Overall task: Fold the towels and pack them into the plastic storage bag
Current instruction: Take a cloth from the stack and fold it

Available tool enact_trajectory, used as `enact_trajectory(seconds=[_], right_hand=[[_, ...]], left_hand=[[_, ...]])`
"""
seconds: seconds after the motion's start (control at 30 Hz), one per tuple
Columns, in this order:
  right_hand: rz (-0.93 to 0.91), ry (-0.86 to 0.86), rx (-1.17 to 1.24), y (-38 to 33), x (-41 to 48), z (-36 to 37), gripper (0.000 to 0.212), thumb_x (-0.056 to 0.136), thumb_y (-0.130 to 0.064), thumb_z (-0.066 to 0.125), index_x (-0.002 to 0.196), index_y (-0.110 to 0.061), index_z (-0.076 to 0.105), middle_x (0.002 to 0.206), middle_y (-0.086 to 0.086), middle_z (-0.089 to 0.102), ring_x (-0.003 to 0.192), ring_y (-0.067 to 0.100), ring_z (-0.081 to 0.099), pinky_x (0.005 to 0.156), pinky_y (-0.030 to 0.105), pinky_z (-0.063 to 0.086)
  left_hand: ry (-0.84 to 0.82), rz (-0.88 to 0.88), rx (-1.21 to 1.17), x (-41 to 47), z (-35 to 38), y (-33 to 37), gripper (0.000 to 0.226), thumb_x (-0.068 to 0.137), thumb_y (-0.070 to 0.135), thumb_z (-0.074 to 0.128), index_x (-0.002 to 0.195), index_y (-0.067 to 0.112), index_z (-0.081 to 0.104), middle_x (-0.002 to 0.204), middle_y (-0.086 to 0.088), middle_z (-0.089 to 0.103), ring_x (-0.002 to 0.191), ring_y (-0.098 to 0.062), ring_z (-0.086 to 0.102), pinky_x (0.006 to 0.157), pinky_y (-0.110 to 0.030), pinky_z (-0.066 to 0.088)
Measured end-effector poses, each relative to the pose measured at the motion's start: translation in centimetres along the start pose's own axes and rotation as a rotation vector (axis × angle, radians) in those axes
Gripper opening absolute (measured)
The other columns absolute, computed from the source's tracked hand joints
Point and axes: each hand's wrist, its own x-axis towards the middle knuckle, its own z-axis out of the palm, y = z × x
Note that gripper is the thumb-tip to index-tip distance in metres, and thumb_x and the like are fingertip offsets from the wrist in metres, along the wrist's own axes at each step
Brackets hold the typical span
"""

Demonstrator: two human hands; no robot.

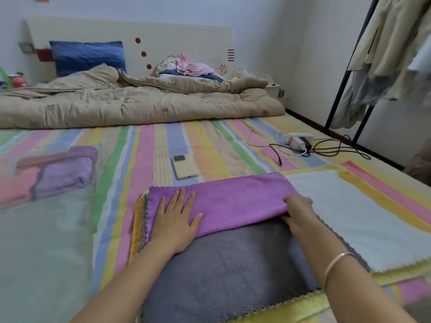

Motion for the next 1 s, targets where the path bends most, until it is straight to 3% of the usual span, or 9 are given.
enact_trajectory(seconds=[0.17,0.27,0.37,0.5,0.57,0.67,0.77,0.87,1.0], right_hand=[[-0.602,-0.031,-0.884,-1.5,-3.1,3.2,0.057,0.093,-0.009,0.042,0.148,-0.009,0.030,0.148,0.018,0.035,0.132,0.034,0.039,0.102,0.038,0.036],[-0.995,-0.172,-1.133,0.0,-6.8,5.9,0.054,0.095,-0.018,0.047,0.147,-0.009,0.034,0.144,0.011,0.041,0.129,0.030,0.043,0.100,0.037,0.039],[-1.312,-0.337,-1.247,3.3,-9.9,8.2,0.058,0.079,-0.026,0.056,0.134,-0.005,0.054,0.128,0.013,0.060,0.116,0.031,0.059,0.095,0.040,0.049],[-1.338,-0.572,-1.487,7.3,-11.4,9.5,0.062,0.077,-0.040,0.043,0.130,-0.012,0.059,0.134,0.008,0.058,0.123,0.024,0.056,0.102,0.042,0.044],[-1.295,-0.638,-1.535,8.0,-11.6,9.6,0.062,0.082,-0.041,0.040,0.135,-0.014,0.055,0.142,0.008,0.051,0.131,0.024,0.049,0.109,0.042,0.033],[-1.222,-0.787,-1.441,7.5,-11.3,9.5,0.060,0.090,-0.034,0.045,0.147,-0.018,0.036,0.158,0.005,0.023,0.147,0.021,0.019,0.118,0.035,0.004],[-1.144,-0.899,-1.183,6.7,-11.2,9.2,0.043,0.081,-0.021,0.047,0.120,-0.029,0.062,0.154,-0.002,0.032,0.143,0.016,0.025,0.116,0.029,0.020],[-1.029,-0.868,-0.983,5.8,-10.9,8.9,0.034,0.072,-0.017,0.042,0.085,-0.030,0.071,0.139,-0.014,0.049,0.123,0.004,0.046,0.094,0.024,0.039],[-1.094,-0.662,-0.859,4.7,-9.2,8.7,0.039,0.071,-0.016,0.040,0.092,-0.031,0.069,0.131,-0.014,0.053,0.121,0.006,0.049,0.095,0.027,0.042]], left_hand=[[0.025,0.038,-0.077,-0.1,-0.2,-0.1,0.089,0.076,0.065,-0.010,0.155,0.028,0.007,0.161,0.007,-0.002,0.150,-0.013,-0.003,0.120,-0.037,-0.007],[0.214,-0.052,-0.628,0.1,-1.3,-1.0,0.046,0.094,0.040,0.035,0.132,0.024,0.057,0.137,0.007,0.056,0.131,-0.013,0.048,0.113,-0.029,0.030],[0.209,-0.381,-1.363,0.6,-3.4,-2.3,0.032,0.101,0.013,0.039,0.111,0.006,0.069,0.089,0.002,0.076,0.083,-0.012,0.072,0.081,-0.029,0.054],[-0.069,-0.620,-1.663,0.8,-4.6,-4.0,0.032,0.103,0.026,0.039,0.117,0.003,0.056,0.073,-0.009,0.070,0.048,-0.013,0.066,0.043,-0.024,0.052],[-0.084,-0.615,-1.663,1.0,-4.2,-4.5,0.034,0.099,0.028,0.051,0.129,0.015,0.042,0.080,-0.010,0.067,0.051,-0.015,0.065,0.043,-0.024,0.051],[-0.062,-0.581,-1.542,1.3,-3.3,-4.3,0.020,0.090,0.019,0.066,0.103,0.016,0.052,0.069,-0.008,0.054,0.046,-0.011,0.054,0.044,-0.022,0.049],[0.015,-0.556,-1.338,1.6,-2.2,-4.2,0.016,0.081,0.015,0.074,0.092,0.009,0.064,0.067,-0.004,0.058,0.056,-0.018,0.054,0.053,-0.024,0.048],[0.132,-0.490,-1.244,1.3,-2.4,-4.1,0.020,0.077,0.016,0.075,0.096,0.014,0.067,0.082,-0.004,0.071,0.075,-0.024,0.065,0.074,-0.038,0.056],[0.288,-0.418,-1.088,0.6,-3.3,-4.4,0.030,0.083,0.009,0.070,0.111,0.016,0.063,0.107,-0.007,0.066,0.089,-0.013,0.063,0.083,-0.026,0.048]])
